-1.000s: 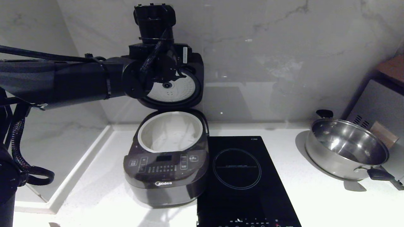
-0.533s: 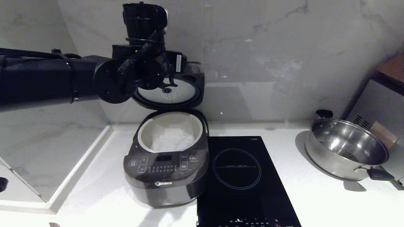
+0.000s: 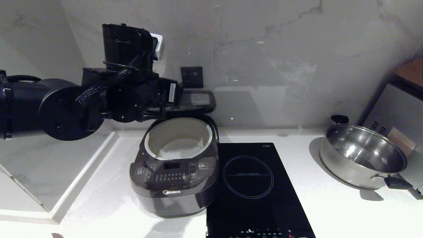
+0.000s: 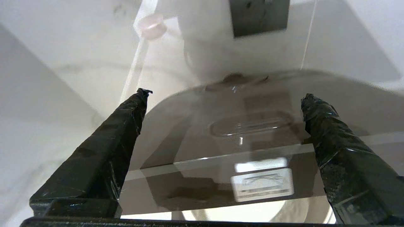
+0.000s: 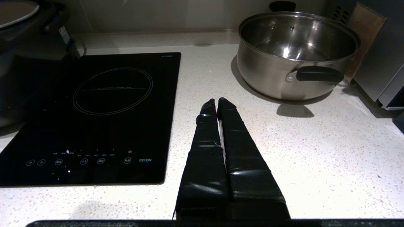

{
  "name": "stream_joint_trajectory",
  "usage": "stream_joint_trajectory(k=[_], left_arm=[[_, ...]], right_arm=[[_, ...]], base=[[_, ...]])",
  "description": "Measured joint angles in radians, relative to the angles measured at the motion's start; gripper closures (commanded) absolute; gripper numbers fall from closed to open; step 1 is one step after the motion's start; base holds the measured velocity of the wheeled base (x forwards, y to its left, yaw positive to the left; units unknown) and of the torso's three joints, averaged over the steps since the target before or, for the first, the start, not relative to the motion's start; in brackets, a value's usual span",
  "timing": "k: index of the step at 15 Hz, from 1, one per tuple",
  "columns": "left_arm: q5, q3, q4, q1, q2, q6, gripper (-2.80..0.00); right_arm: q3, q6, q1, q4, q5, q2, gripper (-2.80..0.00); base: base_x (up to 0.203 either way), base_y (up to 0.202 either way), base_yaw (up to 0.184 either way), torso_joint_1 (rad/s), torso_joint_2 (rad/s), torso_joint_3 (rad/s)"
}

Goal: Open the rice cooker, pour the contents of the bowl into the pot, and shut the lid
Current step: Close the rice cooker

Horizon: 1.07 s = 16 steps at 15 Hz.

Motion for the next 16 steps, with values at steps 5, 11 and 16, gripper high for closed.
stream_joint_trajectory(k=[5, 11, 16], left_arm=[[-0.043, 0.144, 0.003, -0.01, -0.014, -0.03, -2.8], [-0.07, 0.238, -0.002, -0.008, 0.043, -0.126, -2.8], [-0.096, 0.284, 0.004, -0.008, 0.047, -0.127, -2.8]], right_arm=[[0.0, 0.0, 0.0, 0.0, 0.0, 0.0, 0.0], [0.0, 0.0, 0.0, 0.0, 0.0, 0.0, 0.0], [0.0, 0.0, 0.0, 0.0, 0.0, 0.0, 0.0]], base=[[0.0, 0.0, 0.0, 0.0, 0.0, 0.0], [0.0, 0.0, 0.0, 0.0, 0.0, 0.0], [0.0, 0.0, 0.0, 0.0, 0.0, 0.0]])
